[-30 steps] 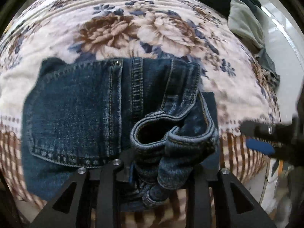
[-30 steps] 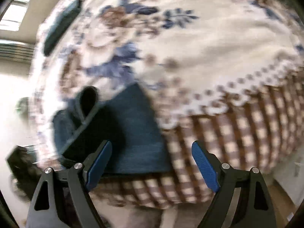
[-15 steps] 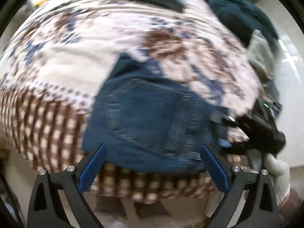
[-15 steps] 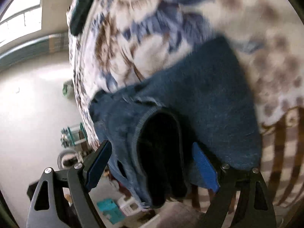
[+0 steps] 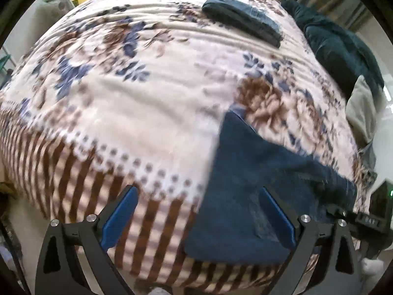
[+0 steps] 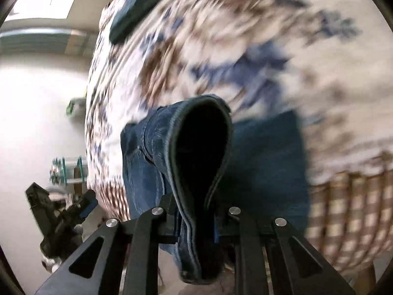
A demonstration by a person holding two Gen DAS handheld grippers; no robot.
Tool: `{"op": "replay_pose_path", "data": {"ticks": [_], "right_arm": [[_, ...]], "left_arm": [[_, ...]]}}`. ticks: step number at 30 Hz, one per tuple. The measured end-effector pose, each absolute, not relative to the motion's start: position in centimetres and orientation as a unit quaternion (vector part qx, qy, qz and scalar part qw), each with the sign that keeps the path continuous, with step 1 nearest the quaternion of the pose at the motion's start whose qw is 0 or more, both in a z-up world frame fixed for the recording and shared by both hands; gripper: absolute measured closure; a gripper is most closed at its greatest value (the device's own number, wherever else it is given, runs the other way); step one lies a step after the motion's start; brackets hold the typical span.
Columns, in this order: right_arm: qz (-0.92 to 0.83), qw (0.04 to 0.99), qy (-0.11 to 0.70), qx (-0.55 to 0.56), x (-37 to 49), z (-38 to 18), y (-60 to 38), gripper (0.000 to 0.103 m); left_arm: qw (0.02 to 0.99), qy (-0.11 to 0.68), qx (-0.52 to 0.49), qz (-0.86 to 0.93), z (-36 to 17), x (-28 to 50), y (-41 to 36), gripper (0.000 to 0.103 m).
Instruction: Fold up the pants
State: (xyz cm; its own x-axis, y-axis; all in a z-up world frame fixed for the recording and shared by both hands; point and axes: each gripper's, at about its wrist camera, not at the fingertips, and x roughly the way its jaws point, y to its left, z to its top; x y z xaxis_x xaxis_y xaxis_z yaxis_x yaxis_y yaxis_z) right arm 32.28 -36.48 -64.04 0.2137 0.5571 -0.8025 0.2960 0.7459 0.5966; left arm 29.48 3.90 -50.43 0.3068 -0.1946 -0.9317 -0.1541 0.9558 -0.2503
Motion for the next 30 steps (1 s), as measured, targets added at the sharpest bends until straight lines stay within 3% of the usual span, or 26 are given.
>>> {"op": "replay_pose_path", "data": {"ticks": [6, 8, 10, 12, 13, 15, 16, 17, 20, 22, 23, 24, 27, 29, 30], "right_arm": [[0.040, 0.680, 0.663, 0.310, 31.9, -66.2, -42.9, 0.083], [0.045, 0.666, 0.662, 0.341, 31.4, -67.3, -43.9, 0.076], [0.039, 0.645, 0.671, 0.364, 30.8, -68.5, -44.4, 0.040], [0.013, 0.648, 0.662, 0.377, 29.9, -68.5, -45.4, 0.029], [0.006, 0.652, 0.649, 0.393, 29.2, -68.1, -45.7, 0.029], [0.001, 0.643, 0.643, 0.416, 28.6, -68.4, -45.8, 0.029], [-0.003, 0.636, 0.645, 0.424, 27.9, -68.7, -45.6, 0.028], [-0.002, 0.630, 0.646, 0.430, 27.8, -69.1, -45.3, 0.028], [0.003, 0.621, 0.652, 0.436, 26.7, -70.9, -43.7, 0.032], [-0.015, 0.633, 0.653, 0.416, 26.6, -71.2, -43.0, 0.052], [-0.024, 0.630, 0.649, 0.426, 26.2, -71.5, -43.4, 0.053], [-0.030, 0.626, 0.643, 0.441, 25.9, -71.6, -43.8, 0.055], [-0.048, 0.624, 0.653, 0.426, 25.2, -71.5, -44.6, 0.055], [-0.048, 0.616, 0.652, 0.439, 25.1, -71.3, -44.7, 0.051], [-0.043, 0.614, 0.650, 0.445, 25.2, -71.0, -44.6, 0.045]], "left_arm": [[0.757, 0.626, -0.177, -0.066, -54.2, 36.0, 1.3, 0.003], [0.739, 0.639, -0.196, -0.089, -55.8, 37.7, -0.2, 0.003], [0.713, 0.663, -0.203, -0.107, -57.8, 39.4, -2.2, 0.003], [0.686, 0.691, -0.194, -0.122, -60.2, 40.7, -4.0, 0.003], [0.679, 0.697, -0.195, -0.125, -61.0, 41.1, -4.4, 0.003], [0.682, 0.684, -0.217, -0.140, -61.7, 41.8, -4.6, 0.024], [0.686, 0.678, -0.222, -0.144, -61.7, 41.9, -4.5, 0.052], [0.689, 0.674, -0.225, -0.146, -61.8, 42.2, -4.4, 0.068], [0.683, 0.669, -0.248, -0.157, -62.4, 42.5, -3.5, 0.074], [0.669, 0.667, -0.289, -0.156, -63.2, 42.7, -2.0, 0.074], [0.664, 0.663, -0.310, -0.151, -63.5, 42.9, -1.4, 0.083], [0.663, 0.648, -0.352, -0.130, -63.8, 43.1, 0.2, 0.083], [0.649, 0.600, -0.460, -0.083, -64.1, 43.6, 5.0, 0.086], [0.668, 0.596, -0.432, -0.108, -62.1, 44.3, 5.3, 0.080], [0.674, 0.602, -0.409, -0.123, -61.3, 44.4, 4.9, 0.074]]}}
